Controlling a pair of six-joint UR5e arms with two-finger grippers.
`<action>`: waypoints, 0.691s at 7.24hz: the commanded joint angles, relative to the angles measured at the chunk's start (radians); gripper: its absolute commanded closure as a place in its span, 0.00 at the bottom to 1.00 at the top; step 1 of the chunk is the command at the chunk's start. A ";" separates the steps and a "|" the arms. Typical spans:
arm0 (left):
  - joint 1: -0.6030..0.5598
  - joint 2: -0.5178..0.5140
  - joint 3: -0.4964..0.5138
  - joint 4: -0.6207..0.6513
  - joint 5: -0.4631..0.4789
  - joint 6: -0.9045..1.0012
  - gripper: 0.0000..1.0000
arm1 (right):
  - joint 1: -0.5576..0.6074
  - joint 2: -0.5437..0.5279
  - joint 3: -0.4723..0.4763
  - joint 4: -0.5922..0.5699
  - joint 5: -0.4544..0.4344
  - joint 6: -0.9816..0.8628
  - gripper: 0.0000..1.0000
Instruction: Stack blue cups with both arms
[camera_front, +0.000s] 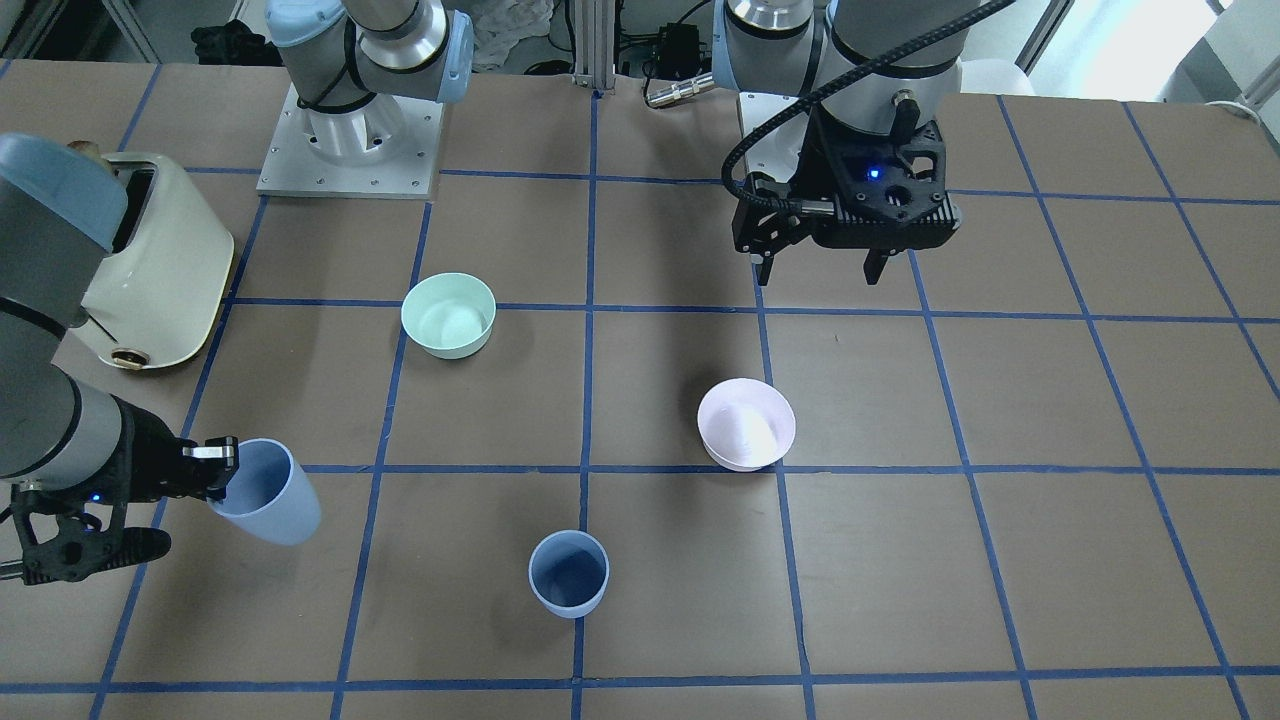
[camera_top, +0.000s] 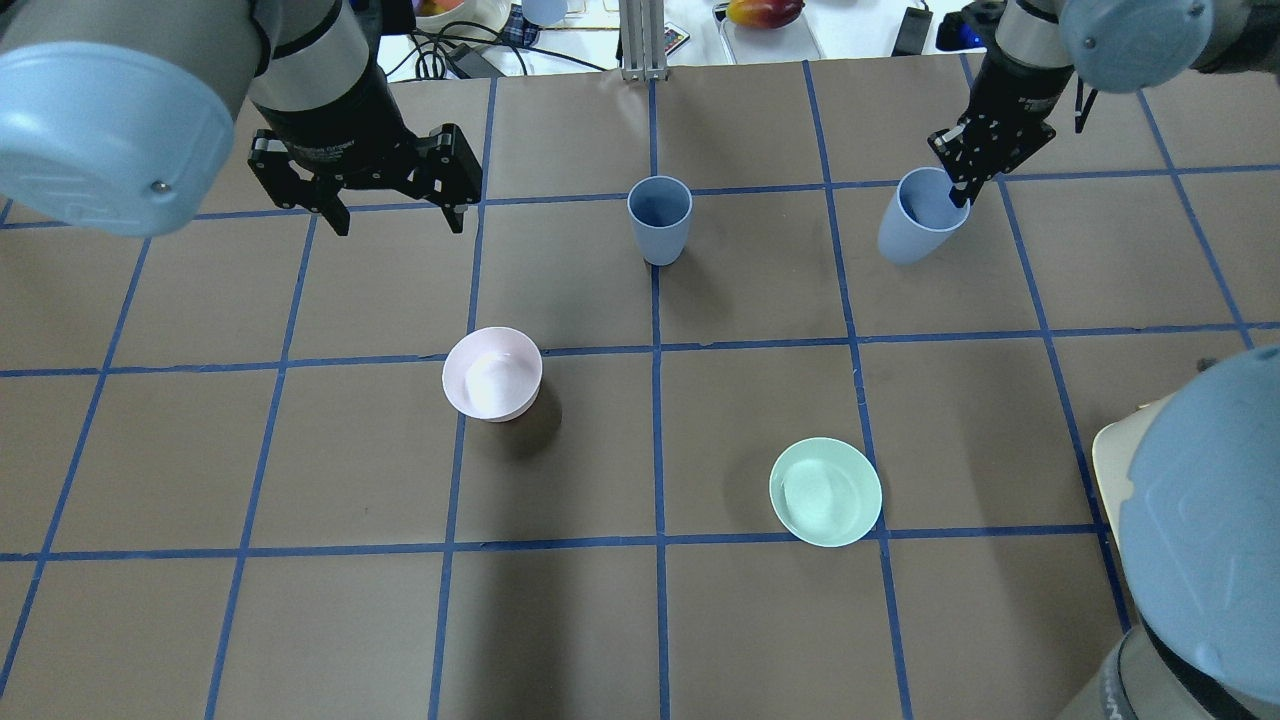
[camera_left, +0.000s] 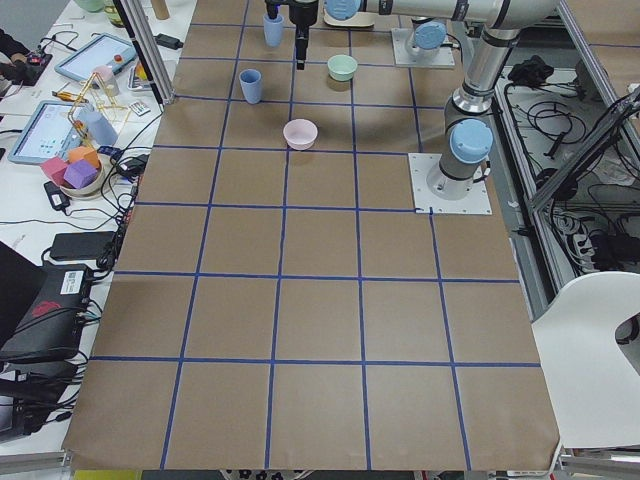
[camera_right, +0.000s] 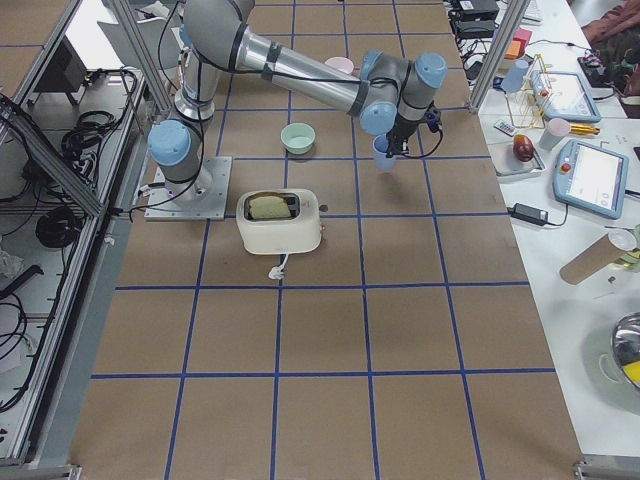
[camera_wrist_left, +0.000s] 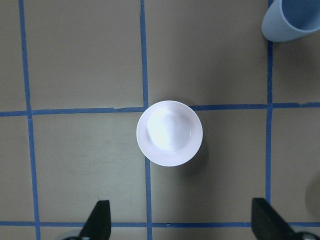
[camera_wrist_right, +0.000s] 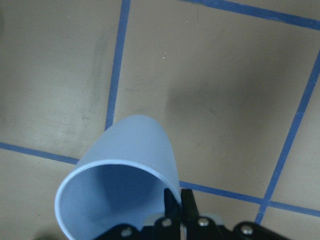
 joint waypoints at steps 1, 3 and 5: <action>0.011 -0.002 0.021 -0.024 -0.037 0.005 0.00 | 0.119 -0.003 -0.160 0.160 0.030 0.231 1.00; 0.010 0.010 0.004 -0.029 -0.036 0.005 0.00 | 0.187 -0.003 -0.174 0.168 0.111 0.360 1.00; 0.010 0.027 -0.015 -0.030 -0.034 0.005 0.00 | 0.268 0.006 -0.174 0.168 0.122 0.506 1.00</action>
